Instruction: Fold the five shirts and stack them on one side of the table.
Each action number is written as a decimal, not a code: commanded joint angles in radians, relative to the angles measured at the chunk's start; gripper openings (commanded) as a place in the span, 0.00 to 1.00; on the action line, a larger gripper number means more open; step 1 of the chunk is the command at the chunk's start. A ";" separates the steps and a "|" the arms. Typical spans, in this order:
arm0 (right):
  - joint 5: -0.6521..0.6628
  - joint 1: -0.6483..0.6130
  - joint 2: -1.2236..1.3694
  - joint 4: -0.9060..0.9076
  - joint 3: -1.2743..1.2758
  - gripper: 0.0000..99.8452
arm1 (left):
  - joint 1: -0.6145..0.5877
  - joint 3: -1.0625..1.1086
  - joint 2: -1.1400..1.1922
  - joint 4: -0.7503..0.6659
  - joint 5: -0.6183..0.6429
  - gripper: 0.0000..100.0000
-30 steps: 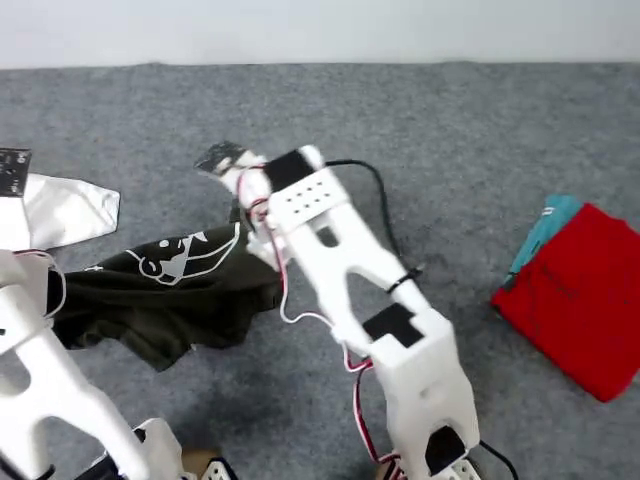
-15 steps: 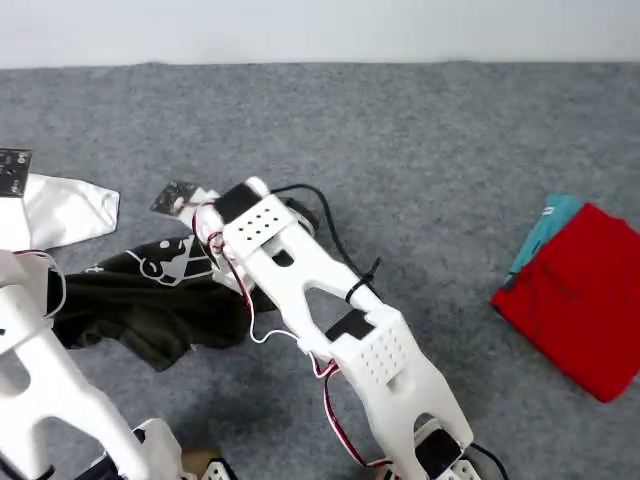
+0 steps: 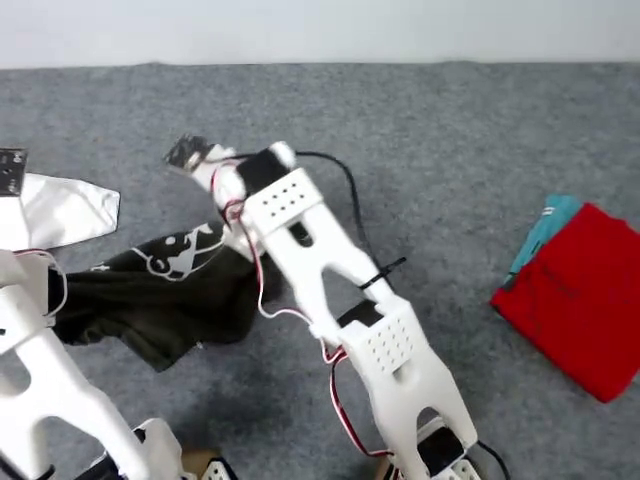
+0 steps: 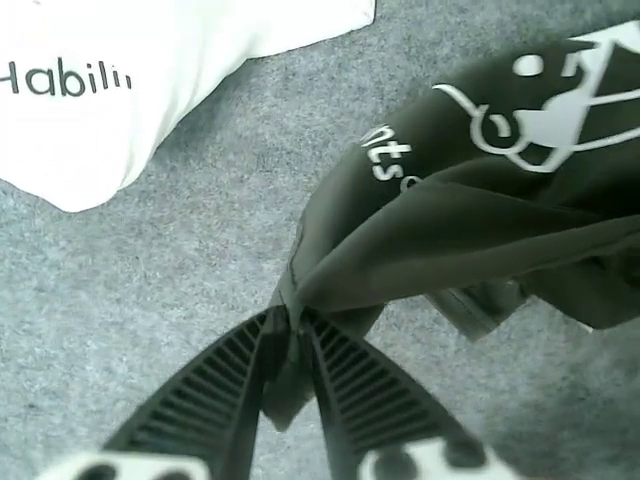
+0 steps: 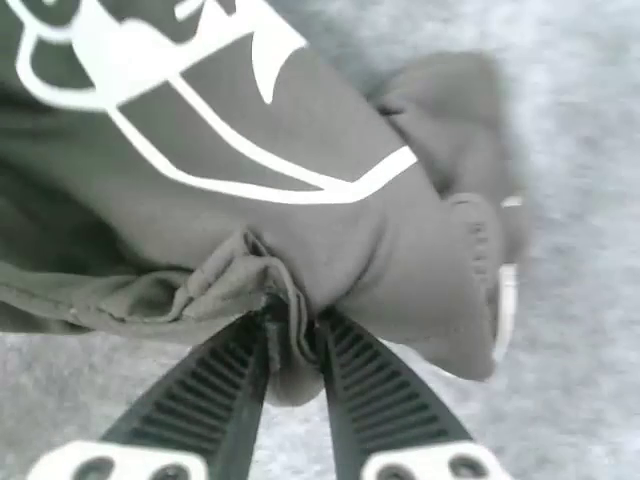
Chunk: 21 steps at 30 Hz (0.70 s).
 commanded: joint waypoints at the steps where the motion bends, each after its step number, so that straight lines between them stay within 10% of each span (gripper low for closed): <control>1: 0.023 0.070 -0.114 0.044 -0.100 0.01 | 0.028 -0.033 -0.035 0.018 0.041 0.00; 21: 0.216 0.173 -0.515 0.041 0.239 0.01 | 0.224 0.054 -0.028 -0.057 -0.002 0.00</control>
